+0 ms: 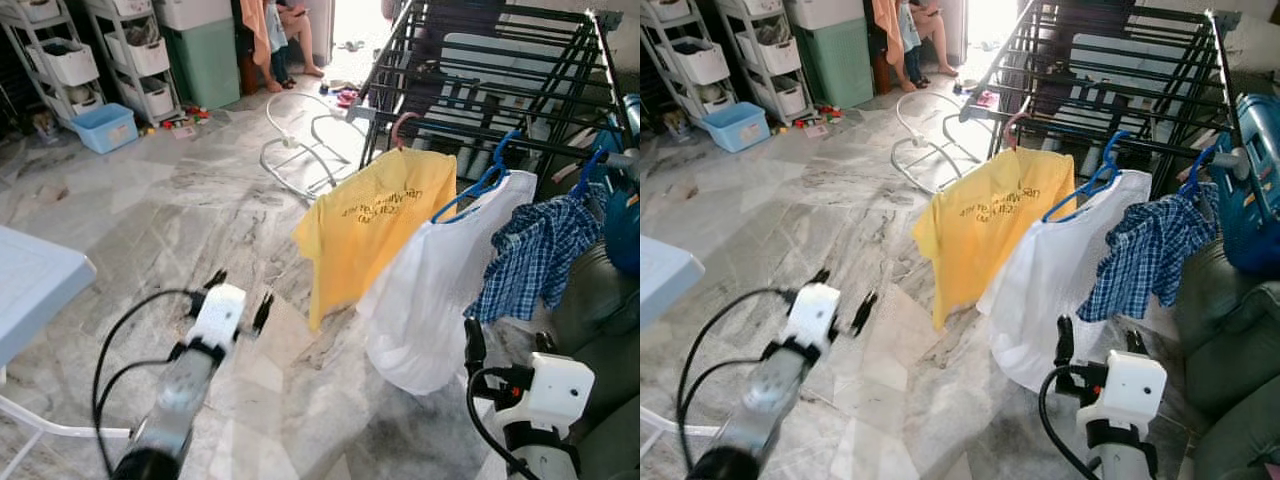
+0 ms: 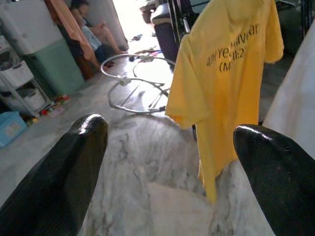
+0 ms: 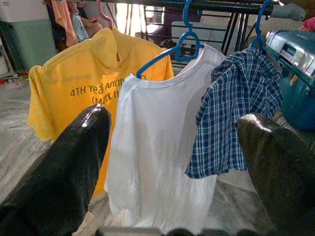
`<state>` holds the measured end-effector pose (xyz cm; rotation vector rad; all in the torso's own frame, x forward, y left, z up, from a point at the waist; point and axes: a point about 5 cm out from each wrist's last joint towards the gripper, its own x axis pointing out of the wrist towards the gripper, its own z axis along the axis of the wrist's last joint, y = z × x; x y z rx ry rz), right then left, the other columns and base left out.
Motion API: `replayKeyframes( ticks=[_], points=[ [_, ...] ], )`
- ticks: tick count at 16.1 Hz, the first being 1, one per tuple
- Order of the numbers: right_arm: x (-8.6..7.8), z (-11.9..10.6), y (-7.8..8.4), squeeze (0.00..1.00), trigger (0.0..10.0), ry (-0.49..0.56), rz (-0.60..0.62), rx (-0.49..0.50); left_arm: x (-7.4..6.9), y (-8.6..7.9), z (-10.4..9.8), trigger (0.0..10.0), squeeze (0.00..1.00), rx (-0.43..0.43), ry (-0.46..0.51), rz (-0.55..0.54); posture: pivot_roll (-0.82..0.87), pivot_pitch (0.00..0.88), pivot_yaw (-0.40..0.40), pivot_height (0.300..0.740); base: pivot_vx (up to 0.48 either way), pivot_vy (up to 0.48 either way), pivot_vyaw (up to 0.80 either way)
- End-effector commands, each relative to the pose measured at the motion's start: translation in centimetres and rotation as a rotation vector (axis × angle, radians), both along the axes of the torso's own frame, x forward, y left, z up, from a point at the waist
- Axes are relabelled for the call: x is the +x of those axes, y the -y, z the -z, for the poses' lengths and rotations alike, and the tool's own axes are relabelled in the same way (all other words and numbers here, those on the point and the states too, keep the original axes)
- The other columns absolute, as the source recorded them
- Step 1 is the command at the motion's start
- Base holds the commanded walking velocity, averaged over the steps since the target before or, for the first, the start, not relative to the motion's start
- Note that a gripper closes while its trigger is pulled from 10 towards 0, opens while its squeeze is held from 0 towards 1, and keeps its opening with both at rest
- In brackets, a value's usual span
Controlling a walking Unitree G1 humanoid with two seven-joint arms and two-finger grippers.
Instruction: Hang hanger
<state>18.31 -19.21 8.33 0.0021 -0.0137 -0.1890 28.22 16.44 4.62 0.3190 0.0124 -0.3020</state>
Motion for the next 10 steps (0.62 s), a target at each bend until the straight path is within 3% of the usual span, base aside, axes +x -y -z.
replayKeyframes(
  ticks=[1, 5, 10],
  points=[
    [0.3, -0.7, 0.1, 0.00, 10.0, 0.015, -0.022, -0.011, -0.2, -0.4, -0.8, 10.0, 0.00, 0.016, 0.049, 0.022, 0.02, 0.000, -0.049, 0.740, 0.000, 0.000, 0.00],
    [1.6, -0.9, -1.1, 0.00, 10.0, 0.018, -0.120, -0.030, -0.5, 0.1, -2.5, 10.0, 0.00, 0.077, 0.184, 0.102, 0.03, 0.000, -0.047, 0.740, 0.000, 0.000, 0.00],
    [2.1, -0.5, -2.7, 0.00, 10.0, 0.005, -0.162, -0.006, 0.5, 0.5, -2.0, 10.0, 0.00, 0.026, 0.141, 0.054, 0.06, 0.000, -0.058, 0.740, 0.000, 0.000, 0.00]
  ],
)
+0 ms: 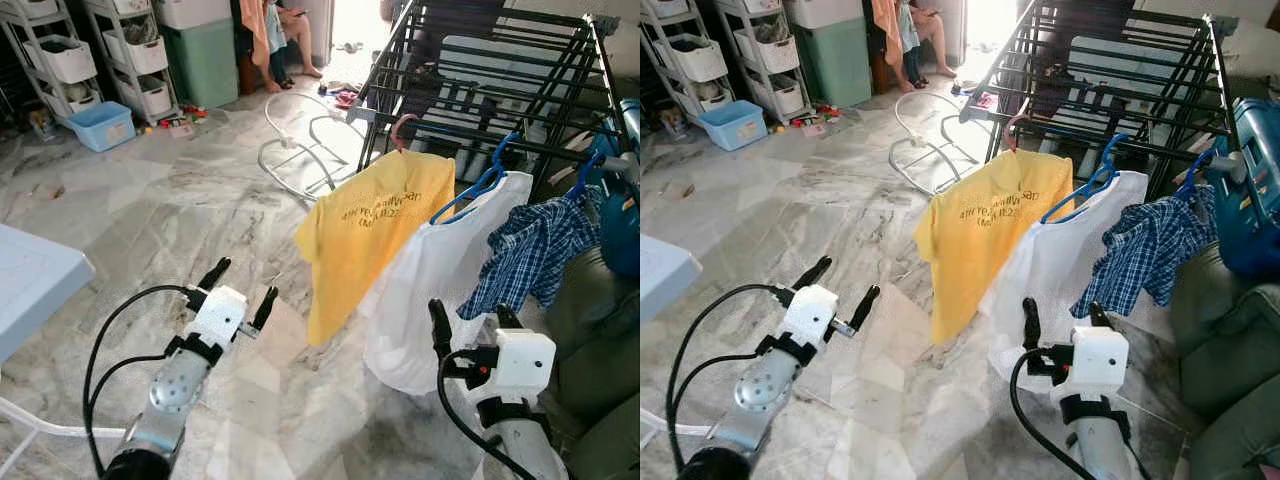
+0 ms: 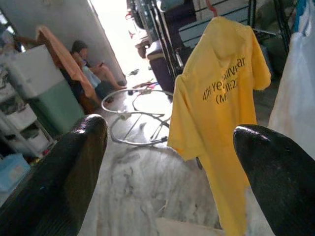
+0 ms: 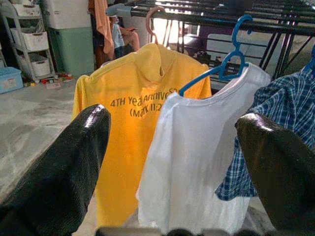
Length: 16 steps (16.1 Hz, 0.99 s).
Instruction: Hang hanger
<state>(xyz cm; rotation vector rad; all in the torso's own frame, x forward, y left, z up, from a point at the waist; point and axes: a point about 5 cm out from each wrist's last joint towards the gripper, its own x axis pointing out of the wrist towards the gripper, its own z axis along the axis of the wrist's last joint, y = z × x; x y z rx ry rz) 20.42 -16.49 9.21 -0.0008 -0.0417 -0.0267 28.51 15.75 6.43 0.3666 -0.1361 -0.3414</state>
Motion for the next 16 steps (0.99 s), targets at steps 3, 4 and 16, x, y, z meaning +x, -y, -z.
replayKeyframes(
  ticks=[3, 4, 16],
  points=[
    [0.1, 0.6, -0.1, 0.00, 10.0, -0.029, -0.006, -0.001, 0.7, -0.2, -0.3, 10.0, 0.00, -0.019, -0.014, -0.026, 0.07, 0.004, -0.055, 0.740, 0.000, 0.000, -0.80],
    [0.2, 0.6, 0.0, 0.00, 10.0, -0.026, -0.001, 0.000, 0.8, -0.1, -0.6, 10.0, 0.00, -0.015, -0.007, -0.018, 0.07, 0.005, -0.055, 0.740, 0.000, 0.259, -0.80],
    [0.2, 0.8, 0.0, 0.00, 10.0, -0.026, 0.021, 0.004, 1.3, 1.8, -1.5, 10.0, 0.00, -0.014, -0.004, 0.029, 0.06, 0.011, -0.043, 0.740, 0.000, 0.349, -0.44]
  ],
)
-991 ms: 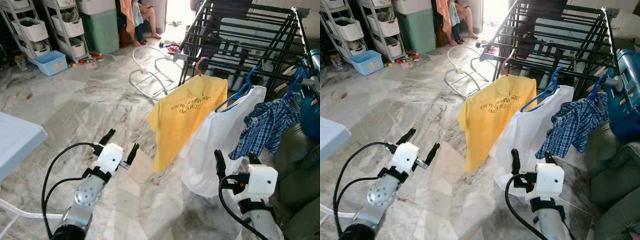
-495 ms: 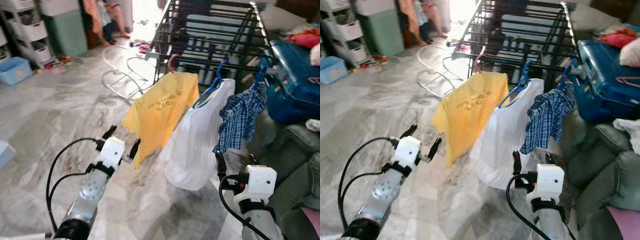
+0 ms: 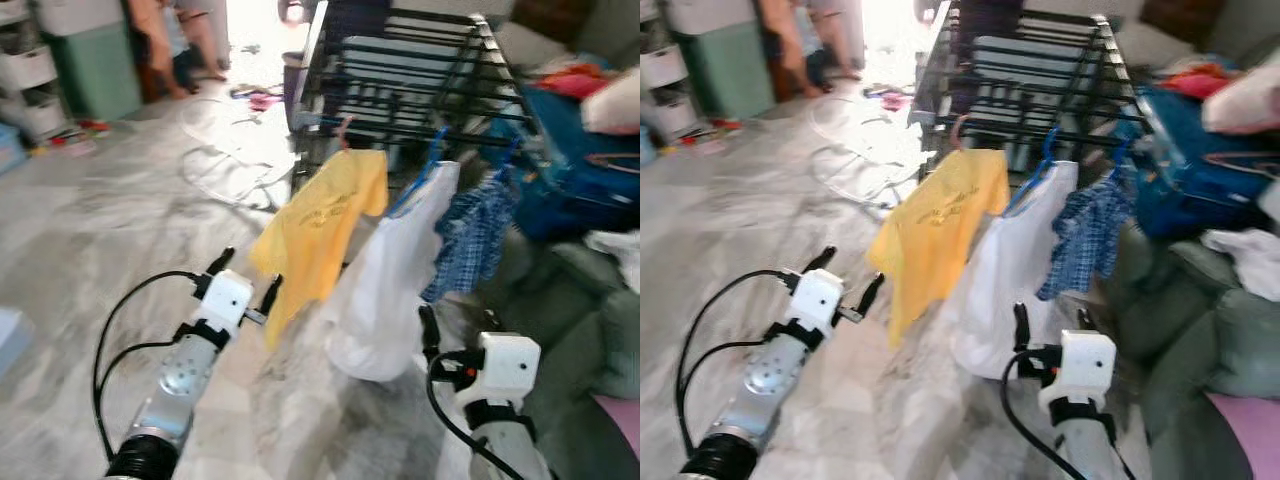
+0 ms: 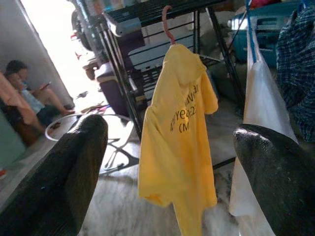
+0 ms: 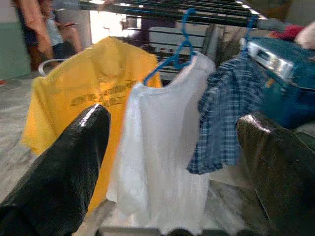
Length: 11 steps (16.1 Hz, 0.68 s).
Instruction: Hang hanger
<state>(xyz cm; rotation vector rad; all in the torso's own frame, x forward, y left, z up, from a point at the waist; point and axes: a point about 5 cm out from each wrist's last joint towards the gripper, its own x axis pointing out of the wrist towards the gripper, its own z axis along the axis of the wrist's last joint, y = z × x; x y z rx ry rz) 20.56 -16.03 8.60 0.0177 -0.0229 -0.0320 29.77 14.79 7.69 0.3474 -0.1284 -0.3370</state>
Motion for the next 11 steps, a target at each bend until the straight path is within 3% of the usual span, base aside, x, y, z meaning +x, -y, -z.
replayKeyframes(
  ticks=[1, 7, 9, 11],
  points=[
    [0.1, 0.1, 0.5, 0.00, 10.0, -0.007, 0.018, -0.016, 0.1, 0.9, -0.3, 10.0, 0.00, 0.007, 0.004, 0.037, 0.06, 0.013, -0.041, 0.740, 0.000, 0.412, 0.00],
    [-0.1, 0.2, 0.5, 0.00, 10.0, -0.009, 0.032, -0.015, 0.1, 1.3, -0.2, 10.0, 0.00, 0.018, -0.009, 0.063, 0.04, 0.017, -0.033, 0.740, 0.000, 0.433, 0.00],
    [-0.3, 0.3, 0.5, 0.00, 10.0, -0.012, 0.042, -0.015, -0.2, 2.0, -0.1, 10.0, 0.00, 0.003, -0.039, 0.152, 0.04, 0.019, -0.032, 0.740, 0.000, 0.000, 0.00],
    [-0.4, 0.3, 0.6, 0.00, 10.0, -0.015, 0.050, -0.017, -0.2, 2.3, 0.0, 10.0, 0.00, -0.021, -0.073, 0.181, 0.03, 0.021, -0.033, 0.740, 0.000, 0.000, -0.74]
  ],
)
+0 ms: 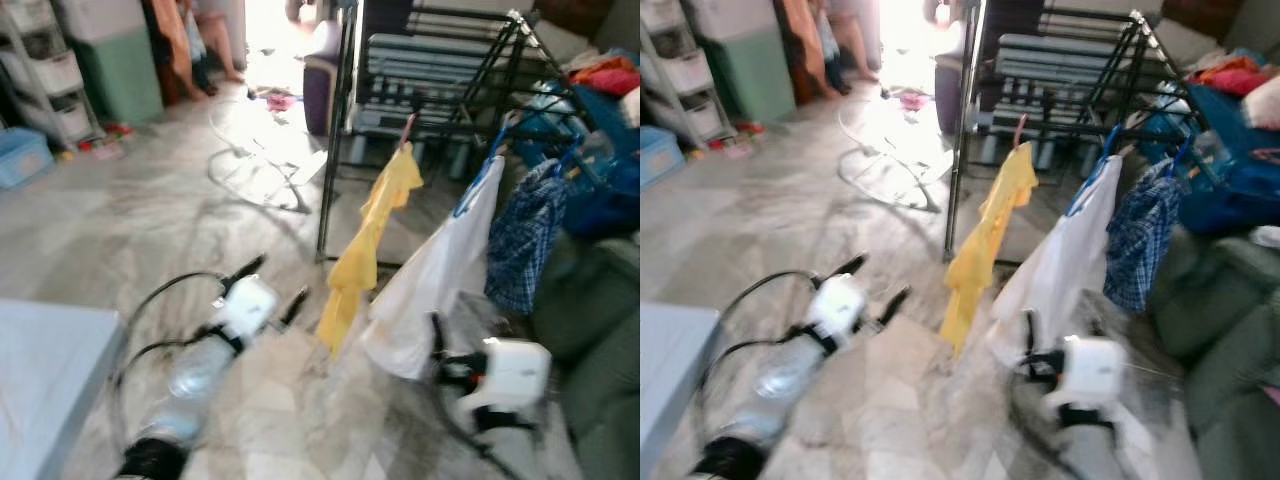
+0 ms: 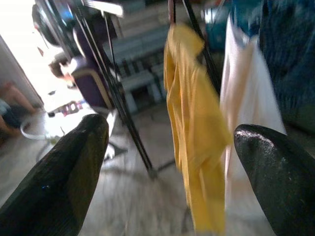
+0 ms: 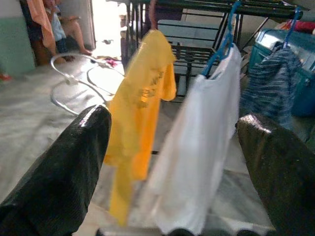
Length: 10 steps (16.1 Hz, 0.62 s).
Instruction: Hang hanger
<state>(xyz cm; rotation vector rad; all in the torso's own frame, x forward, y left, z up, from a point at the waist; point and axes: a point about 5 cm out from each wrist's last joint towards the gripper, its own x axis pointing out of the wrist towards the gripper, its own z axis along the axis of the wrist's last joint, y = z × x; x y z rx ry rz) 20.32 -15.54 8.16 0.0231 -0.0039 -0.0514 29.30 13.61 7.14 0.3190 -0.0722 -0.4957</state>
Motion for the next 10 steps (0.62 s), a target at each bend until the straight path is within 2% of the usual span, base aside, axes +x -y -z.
replayKeyframes(
  ticks=[1, 4, 6, 8, 10],
  points=[
    [-0.16, -0.12, 1.07, 0.00, 10.0, 0.003, 0.032, -0.026, 0.33, 1.25, -0.50, 10.0, 0.00, -0.027, 0.001, 0.039, 0.03, 0.019, -0.035, 0.740, 0.000, 0.000, -0.80],
    [-0.03, -0.23, 1.37, 0.00, 10.0, 0.006, 0.035, -0.035, 0.38, 1.84, -0.53, 10.0, 0.00, -0.052, -0.012, 0.069, 0.03, 0.018, -0.038, 0.740, 0.000, 0.000, -0.80],
    [-0.03, -0.26, 1.41, 0.00, 10.0, 0.008, 0.037, -0.038, 0.35, 1.86, -0.47, 10.0, 0.00, -0.055, -0.017, 0.072, 0.03, 0.015, -0.038, 0.740, 0.246, 0.000, -0.80],
    [0.03, -0.33, 1.32, 0.00, 10.0, 0.011, 0.037, -0.038, 0.33, 1.85, -0.41, 10.0, 0.00, -0.058, -0.024, 0.075, 0.03, 0.015, -0.034, 0.740, 0.242, 0.000, -0.52],
    [-0.02, -0.21, 1.18, 0.00, 10.0, 0.010, 0.040, -0.034, 0.43, 1.90, -0.31, 10.0, 0.00, -0.059, -0.033, 0.078, 0.03, 0.019, -0.027, 0.740, 0.146, 0.000, 0.00]
  ],
)
